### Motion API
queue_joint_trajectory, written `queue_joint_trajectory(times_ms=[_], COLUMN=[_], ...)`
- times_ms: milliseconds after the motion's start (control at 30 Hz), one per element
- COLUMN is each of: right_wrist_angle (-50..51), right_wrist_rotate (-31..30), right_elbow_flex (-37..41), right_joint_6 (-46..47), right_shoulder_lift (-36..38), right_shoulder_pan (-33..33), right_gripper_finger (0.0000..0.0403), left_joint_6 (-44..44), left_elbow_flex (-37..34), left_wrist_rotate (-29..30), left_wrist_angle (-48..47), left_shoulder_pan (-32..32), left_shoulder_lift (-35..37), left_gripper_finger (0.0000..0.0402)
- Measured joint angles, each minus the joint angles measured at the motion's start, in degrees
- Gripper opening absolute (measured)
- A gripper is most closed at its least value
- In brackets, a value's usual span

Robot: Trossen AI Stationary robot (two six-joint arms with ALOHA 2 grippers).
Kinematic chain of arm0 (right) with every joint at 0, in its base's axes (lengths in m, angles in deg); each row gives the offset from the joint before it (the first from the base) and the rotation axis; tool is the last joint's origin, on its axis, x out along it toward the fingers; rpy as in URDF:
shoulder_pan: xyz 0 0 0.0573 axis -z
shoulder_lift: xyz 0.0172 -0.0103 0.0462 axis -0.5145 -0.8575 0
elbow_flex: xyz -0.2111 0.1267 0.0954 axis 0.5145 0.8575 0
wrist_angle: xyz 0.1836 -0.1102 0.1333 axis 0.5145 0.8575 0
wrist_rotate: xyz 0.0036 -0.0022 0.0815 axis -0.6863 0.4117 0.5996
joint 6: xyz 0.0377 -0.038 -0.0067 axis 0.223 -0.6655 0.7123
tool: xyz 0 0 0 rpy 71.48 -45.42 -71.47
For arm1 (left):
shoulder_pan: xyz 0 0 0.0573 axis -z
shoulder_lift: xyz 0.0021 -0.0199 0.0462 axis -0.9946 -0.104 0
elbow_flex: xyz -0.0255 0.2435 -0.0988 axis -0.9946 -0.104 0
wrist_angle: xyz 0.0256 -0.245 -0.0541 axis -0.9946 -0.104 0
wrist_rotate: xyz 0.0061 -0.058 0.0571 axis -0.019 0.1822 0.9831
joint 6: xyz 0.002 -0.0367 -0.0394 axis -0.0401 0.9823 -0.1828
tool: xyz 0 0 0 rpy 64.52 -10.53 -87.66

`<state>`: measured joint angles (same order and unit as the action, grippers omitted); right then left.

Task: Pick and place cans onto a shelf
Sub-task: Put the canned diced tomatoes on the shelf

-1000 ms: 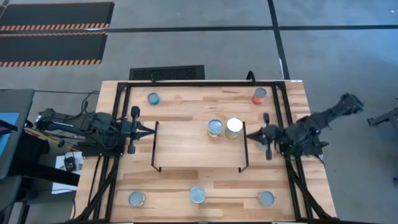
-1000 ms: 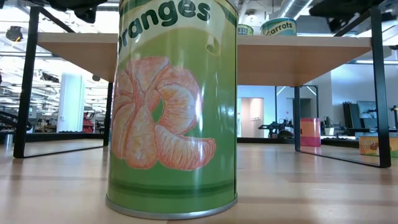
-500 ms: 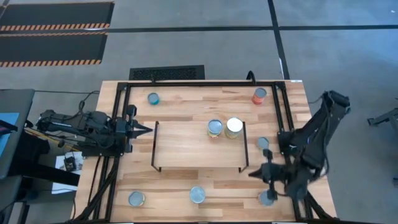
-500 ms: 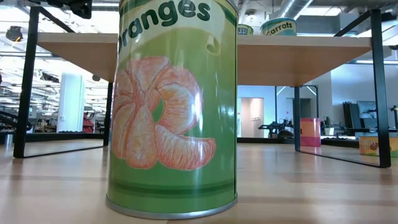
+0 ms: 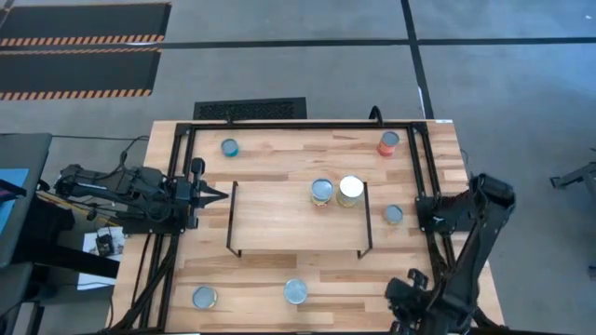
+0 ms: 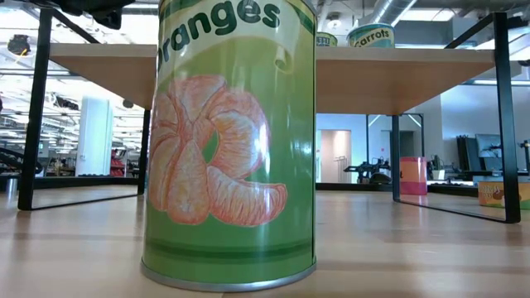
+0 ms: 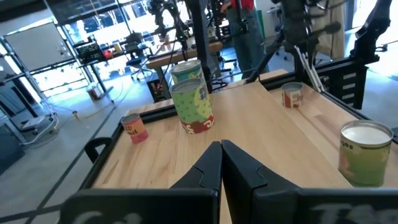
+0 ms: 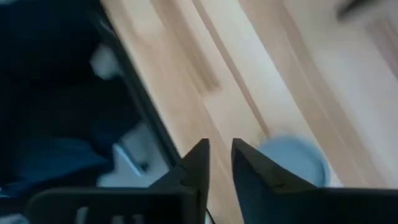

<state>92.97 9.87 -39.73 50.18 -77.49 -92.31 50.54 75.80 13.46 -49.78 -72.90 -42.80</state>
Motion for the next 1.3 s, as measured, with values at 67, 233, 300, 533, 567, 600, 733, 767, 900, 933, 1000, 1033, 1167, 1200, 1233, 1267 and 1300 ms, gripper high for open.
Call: queue_joint_trajectory(times_ms=[67, 233, 300, 533, 567, 600, 733, 767, 900, 933, 1000, 1033, 1167, 1200, 1233, 1267, 1300], right_wrist_angle=[2.73, 8.58, 8.29, 8.64, 8.05, 7.03, 3.54, 3.40, 3.44, 3.49, 3.48, 3.50, 3.25, 3.06, 2.92, 2.96, 3.00], right_wrist_rotate=[3.75, 9.97, 11.22, 12.91, 13.33, 13.69, 14.34, 14.69, 16.83, 16.96, 17.00, 16.98, 17.48, 17.80, 18.34, 19.02, 19.43], right_elbow_flex=[-2.46, -6.59, -6.73, -4.57, -3.77, -3.04, -1.21, -0.75, 1.29, 1.64, 1.96, 1.98, 2.05, 2.07, 1.99, 1.64, 1.04], right_joint_6=[0.29, -0.13, -0.47, 3.38, 3.88, 4.13, 4.38, 4.72, 5.29, 5.20, 4.21, 3.39, -1.31, -2.58, -3.92, -5.44, -7.21], right_shoulder_lift=[-3.22, -8.76, -9.44, -9.45, -9.45, -9.45, -9.45, -9.45, -9.40, -9.27, -9.27, -9.27, -9.27, -9.28, -9.30, -9.34, -9.43], right_shoulder_pan=[0.71, 2.67, 3.31, 4.51, 4.53, 4.53, 4.78, 4.91, 5.80, 6.13, 6.49, 6.75, 7.28, 7.44, 7.62, 7.84, 7.92], right_gripper_finger=[0.0119, 0.0168, 0.0181, 0.0187, 0.0184, 0.0181, 0.0174, 0.0173, 0.0162, 0.0157, 0.0143, 0.0133, 0.0082, 0.0068, 0.0054, 0.0040, 0.0027], left_joint_6=[-0.07, -0.02, 0.03, 0.07, 0.10, 0.10, 0.29, 0.29, 0.29, 0.29, 0.29, 0.30, 0.36, 0.38, 0.38, 0.38, 0.39], left_elbow_flex=[0.00, 0.00, 0.00, 0.00, 0.00, 0.00, 0.00, 0.00, 0.00, 0.00, 0.00, 0.00, 0.02, 0.02, 0.02, 0.02, 0.02], left_wrist_rotate=[0.01, 0.01, 0.00, 0.00, 0.00, 0.00, 0.00, 0.00, 0.00, 0.00, 0.00, 0.00, 0.17, 0.56, 0.96, 1.18, 1.37], left_wrist_angle=[0.01, 0.02, 0.03, -0.01, 0.00, -0.02, -0.04, -0.04, -0.06, -0.06, -0.07, -0.07, -0.19, -0.27, -0.32, -0.32, -0.32], left_shoulder_pan=[0.00, 0.00, -0.02, -0.02, -0.02, -0.02, -0.02, -0.02, -0.02, -0.02, -0.02, -0.02, -0.02, -0.02, -0.02, -0.02, -0.02], left_shoulder_lift=[0.00, 0.00, 0.00, 0.00, 0.00, 0.00, 0.00, 0.00, 0.00, 0.00, 0.00, 0.00, 0.00, 0.00, 0.00, 0.00, 0.00], left_gripper_finger=[0.0000, 0.0000, 0.0000, 0.0000, 0.0000, 0.0000, 0.0000, 0.0000, 0.0000, 0.0000, 0.0000, 0.0000, 0.0000, 0.0000, 0.0000, 0.0000, 0.0000])
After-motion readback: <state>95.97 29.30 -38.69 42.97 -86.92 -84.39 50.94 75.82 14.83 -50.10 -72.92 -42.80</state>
